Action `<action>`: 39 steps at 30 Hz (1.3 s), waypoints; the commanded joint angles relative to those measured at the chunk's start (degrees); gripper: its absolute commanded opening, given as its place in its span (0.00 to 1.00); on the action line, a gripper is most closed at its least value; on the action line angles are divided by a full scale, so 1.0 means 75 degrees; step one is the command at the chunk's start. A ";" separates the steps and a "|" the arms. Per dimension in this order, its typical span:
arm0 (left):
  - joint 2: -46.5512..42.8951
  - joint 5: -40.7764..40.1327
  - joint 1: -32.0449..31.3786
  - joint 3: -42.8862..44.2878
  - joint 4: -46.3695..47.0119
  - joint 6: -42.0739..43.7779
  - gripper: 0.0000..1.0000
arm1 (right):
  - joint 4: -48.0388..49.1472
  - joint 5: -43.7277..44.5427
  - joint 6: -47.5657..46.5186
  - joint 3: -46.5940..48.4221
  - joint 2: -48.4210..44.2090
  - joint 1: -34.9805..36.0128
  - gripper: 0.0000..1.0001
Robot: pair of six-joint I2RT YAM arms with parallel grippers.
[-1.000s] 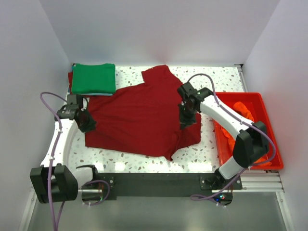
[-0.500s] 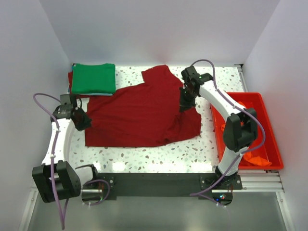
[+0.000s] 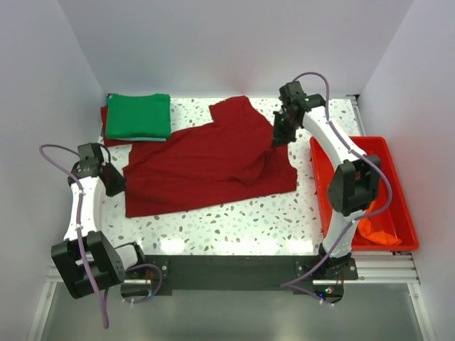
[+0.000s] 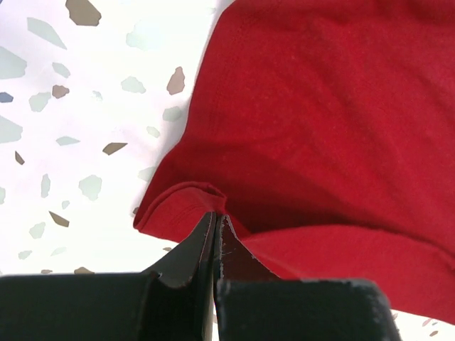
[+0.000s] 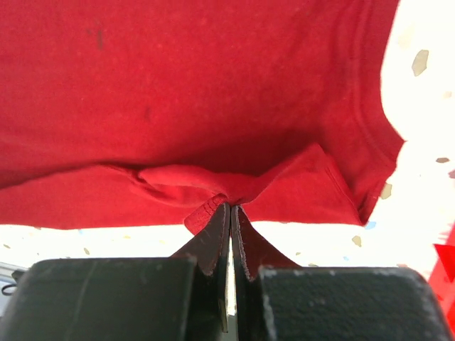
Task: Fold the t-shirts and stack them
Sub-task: Fold the tshirt
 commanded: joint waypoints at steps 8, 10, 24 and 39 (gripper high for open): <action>0.0434 0.0439 0.0109 0.0065 0.1025 0.0580 0.00 | -0.0278 -0.0020 -0.0329 0.0224 -0.0039 -0.0399 0.00; 0.0575 0.0486 0.0121 0.0077 0.1084 0.0627 0.00 | -0.0266 -0.0032 -0.0341 0.0188 -0.0028 -0.0411 0.00; 0.1572 0.0147 0.0109 0.0380 0.1448 0.0850 0.07 | -0.0043 -0.0218 -0.0376 0.0293 0.0276 -0.0434 0.00; 0.0061 -0.0252 -0.1491 0.0769 0.1646 0.0347 0.96 | -0.0136 -0.0770 -0.0504 0.3069 0.2421 -0.0434 0.49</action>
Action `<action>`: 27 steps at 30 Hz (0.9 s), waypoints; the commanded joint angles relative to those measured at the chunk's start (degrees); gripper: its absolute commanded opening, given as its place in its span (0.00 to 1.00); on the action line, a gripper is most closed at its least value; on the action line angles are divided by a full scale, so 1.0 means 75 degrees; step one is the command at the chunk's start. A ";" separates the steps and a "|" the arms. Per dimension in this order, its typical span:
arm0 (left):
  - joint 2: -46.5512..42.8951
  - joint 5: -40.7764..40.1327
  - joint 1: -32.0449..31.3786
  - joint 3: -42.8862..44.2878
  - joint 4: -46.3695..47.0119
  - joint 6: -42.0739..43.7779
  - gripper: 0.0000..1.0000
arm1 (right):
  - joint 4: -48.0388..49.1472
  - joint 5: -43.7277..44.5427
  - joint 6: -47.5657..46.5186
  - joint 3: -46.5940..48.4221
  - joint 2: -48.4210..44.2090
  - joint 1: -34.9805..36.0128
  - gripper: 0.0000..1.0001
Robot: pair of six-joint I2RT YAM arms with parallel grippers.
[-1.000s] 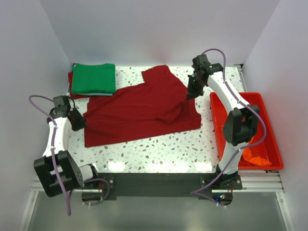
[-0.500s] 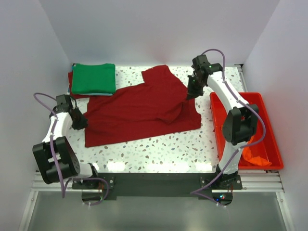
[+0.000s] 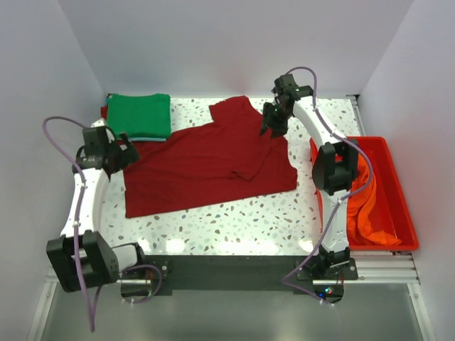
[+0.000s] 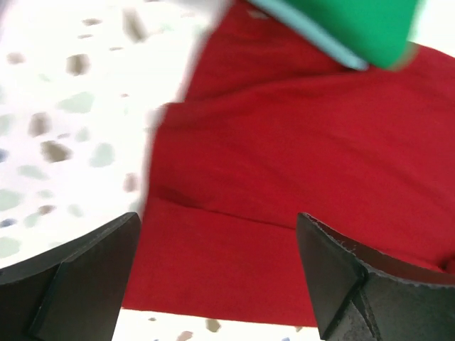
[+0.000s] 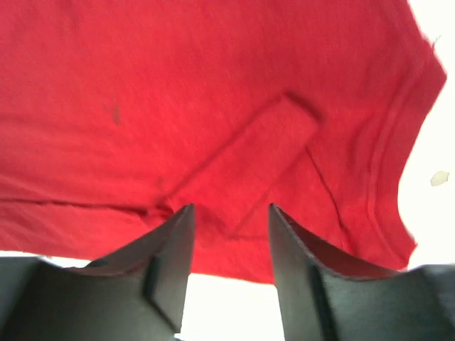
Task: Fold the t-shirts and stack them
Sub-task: Fold the tshirt
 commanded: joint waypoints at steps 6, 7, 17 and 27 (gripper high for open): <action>-0.0792 -0.0264 -0.2012 -0.1179 0.0917 -0.1211 0.96 | 0.0421 -0.0354 -0.0187 -0.0701 -0.1112 0.0003 0.52; -0.0746 -0.0253 -0.2314 -0.1378 0.0987 -0.1340 0.96 | 0.0701 -0.0412 -0.0164 -0.1576 -0.1648 0.0073 0.52; -0.0488 0.0239 -0.2762 -0.2610 0.1843 -0.1774 1.00 | 0.2413 -0.0764 0.0726 -0.5123 -0.2908 0.1479 0.48; -0.0557 0.0415 -0.2762 -0.3184 0.2055 -0.1857 1.00 | 0.2509 -0.0284 0.0657 -0.4960 -0.2052 0.1773 0.48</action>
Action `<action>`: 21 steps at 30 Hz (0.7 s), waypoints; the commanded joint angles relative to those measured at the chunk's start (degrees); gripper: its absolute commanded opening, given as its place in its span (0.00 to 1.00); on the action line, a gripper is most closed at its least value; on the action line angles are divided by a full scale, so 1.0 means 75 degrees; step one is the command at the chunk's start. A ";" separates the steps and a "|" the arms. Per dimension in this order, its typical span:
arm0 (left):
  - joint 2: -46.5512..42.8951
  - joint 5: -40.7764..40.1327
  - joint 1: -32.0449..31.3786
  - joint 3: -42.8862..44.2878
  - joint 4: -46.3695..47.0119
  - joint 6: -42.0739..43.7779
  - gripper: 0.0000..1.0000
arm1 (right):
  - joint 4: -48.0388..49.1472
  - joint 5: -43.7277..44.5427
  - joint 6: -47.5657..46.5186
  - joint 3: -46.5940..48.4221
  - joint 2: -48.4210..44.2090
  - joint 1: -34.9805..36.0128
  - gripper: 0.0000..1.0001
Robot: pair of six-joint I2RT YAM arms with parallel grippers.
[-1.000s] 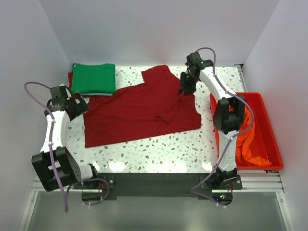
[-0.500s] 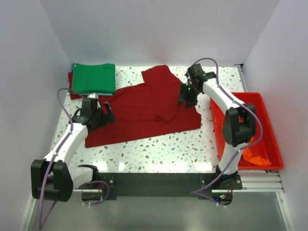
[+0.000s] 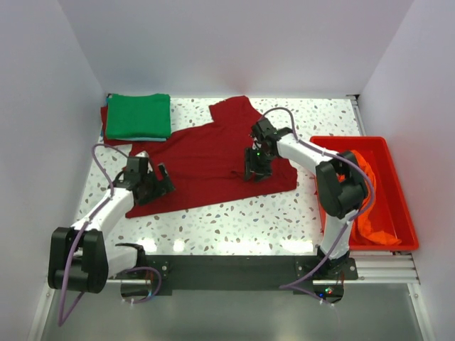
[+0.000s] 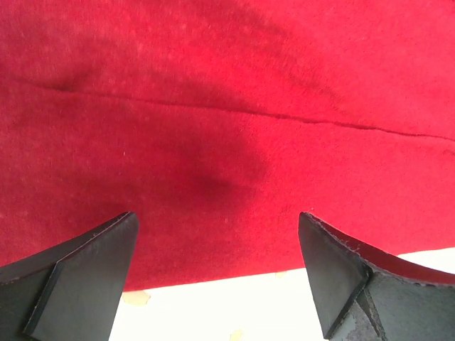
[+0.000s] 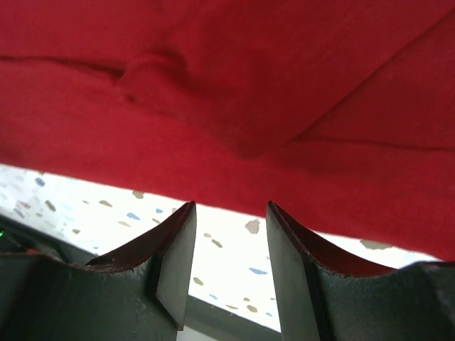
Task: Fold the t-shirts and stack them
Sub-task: Fold the tshirt
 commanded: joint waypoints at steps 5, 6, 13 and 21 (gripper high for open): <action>-0.0363 0.0036 -0.0023 -0.0098 0.0276 -0.0160 1.00 | 0.0270 0.0308 -0.0046 0.0383 0.0564 -0.0037 0.48; -0.0375 0.0036 -0.0023 -0.0110 0.0230 -0.0137 1.00 | 0.0317 0.0308 -0.0058 0.0406 0.0576 -0.0037 0.48; -0.0446 -0.0011 -0.0034 -0.0332 0.0194 -0.0067 1.00 | 0.0446 0.0203 -0.0046 0.0746 0.0881 -0.0025 0.46; -0.0598 0.0012 -0.0023 -0.0473 0.0159 -0.0055 1.00 | 0.0306 0.0156 -0.0081 0.1332 0.1256 -0.0025 0.40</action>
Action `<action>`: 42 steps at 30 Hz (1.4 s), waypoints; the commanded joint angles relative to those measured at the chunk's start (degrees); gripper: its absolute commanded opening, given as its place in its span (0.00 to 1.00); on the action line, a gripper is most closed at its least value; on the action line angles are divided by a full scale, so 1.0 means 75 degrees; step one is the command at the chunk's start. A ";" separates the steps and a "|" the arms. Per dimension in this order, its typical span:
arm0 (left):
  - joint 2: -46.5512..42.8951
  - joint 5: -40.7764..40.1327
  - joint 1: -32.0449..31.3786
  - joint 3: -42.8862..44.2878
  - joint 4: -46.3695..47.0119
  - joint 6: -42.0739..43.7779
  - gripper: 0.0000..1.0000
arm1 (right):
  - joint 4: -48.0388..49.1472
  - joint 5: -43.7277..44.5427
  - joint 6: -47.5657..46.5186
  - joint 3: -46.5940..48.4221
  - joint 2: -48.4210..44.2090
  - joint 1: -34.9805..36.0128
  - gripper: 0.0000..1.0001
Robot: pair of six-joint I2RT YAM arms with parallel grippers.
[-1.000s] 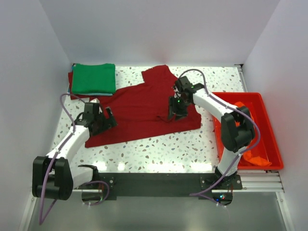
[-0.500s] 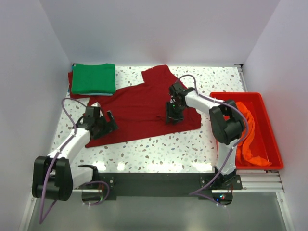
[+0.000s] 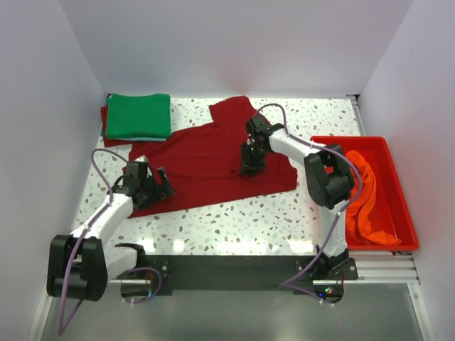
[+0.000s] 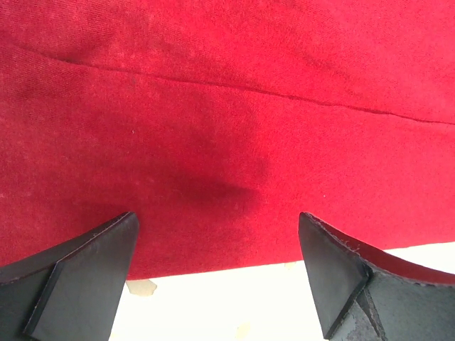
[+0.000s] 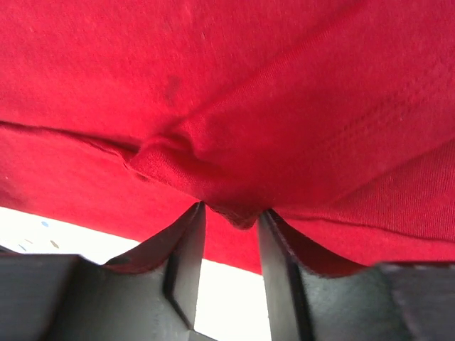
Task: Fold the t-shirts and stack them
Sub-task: Fold the tshirt
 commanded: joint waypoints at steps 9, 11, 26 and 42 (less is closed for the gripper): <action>-0.0152 0.0024 -0.0023 -0.0054 0.0214 0.0006 1.00 | -0.0253 -0.0031 -0.0085 0.1090 0.0254 0.0013 0.09; -0.0129 0.0036 -0.0023 -0.0054 0.0226 0.0030 1.00 | -0.0358 -0.0078 -0.0073 0.1440 0.0417 0.0013 0.03; -0.0011 0.0095 -0.0023 -0.0054 0.0238 0.0053 1.00 | -0.1155 -0.0347 -0.0014 0.4194 0.2152 0.0270 0.10; 0.0106 0.0130 -0.0023 -0.0100 0.0320 0.0065 1.00 | -0.0839 -0.0885 0.0243 0.4689 0.2200 0.0411 0.48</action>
